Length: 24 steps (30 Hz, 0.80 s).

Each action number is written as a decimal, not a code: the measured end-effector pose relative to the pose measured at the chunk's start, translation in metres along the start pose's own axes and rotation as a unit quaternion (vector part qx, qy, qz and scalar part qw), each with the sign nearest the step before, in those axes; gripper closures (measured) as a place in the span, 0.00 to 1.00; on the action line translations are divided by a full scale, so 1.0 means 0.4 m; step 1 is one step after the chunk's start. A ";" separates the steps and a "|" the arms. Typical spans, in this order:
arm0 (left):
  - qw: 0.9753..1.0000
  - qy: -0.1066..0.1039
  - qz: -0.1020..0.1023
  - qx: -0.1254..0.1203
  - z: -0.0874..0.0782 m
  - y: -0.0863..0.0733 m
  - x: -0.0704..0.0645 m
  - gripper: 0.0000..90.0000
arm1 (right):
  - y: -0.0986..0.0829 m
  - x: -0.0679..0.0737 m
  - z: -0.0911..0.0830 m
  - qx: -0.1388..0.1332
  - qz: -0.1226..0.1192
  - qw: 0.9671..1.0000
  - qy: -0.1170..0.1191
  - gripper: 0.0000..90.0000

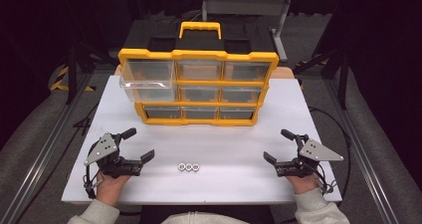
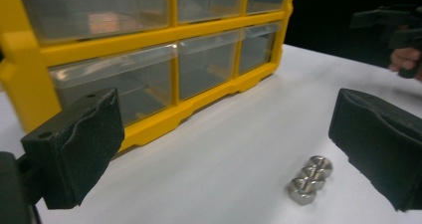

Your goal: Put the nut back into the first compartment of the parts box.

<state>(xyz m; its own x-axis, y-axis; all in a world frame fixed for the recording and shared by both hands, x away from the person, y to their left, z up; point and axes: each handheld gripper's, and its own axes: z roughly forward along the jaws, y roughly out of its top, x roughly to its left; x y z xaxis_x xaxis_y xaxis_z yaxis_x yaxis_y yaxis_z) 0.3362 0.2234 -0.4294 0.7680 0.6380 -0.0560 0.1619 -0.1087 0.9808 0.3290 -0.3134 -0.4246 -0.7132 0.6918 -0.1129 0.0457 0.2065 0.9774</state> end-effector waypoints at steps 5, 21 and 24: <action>1.000 -0.020 -0.008 -0.007 0.027 0.029 -0.010 0.03 | 0.001 0.001 0.000 -0.001 0.004 1.000 0.001 0.03; 0.998 -0.055 0.004 -0.007 0.098 0.078 -0.044 0.03 | 0.002 -0.005 -0.003 -0.017 0.007 1.000 0.013 0.02; 0.998 -0.057 0.011 0.006 0.102 0.082 -0.045 0.03 | 0.010 -0.004 -0.004 -0.021 0.003 1.000 0.019 0.02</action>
<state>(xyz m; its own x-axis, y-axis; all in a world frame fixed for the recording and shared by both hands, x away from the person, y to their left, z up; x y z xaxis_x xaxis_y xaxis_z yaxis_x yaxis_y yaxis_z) 0.3531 0.1774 -0.4040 0.8368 0.5446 -0.0564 0.1514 -0.1313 0.9797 0.3291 -0.3146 -0.4204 -0.7392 0.6660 -0.0999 0.0225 0.1727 0.9847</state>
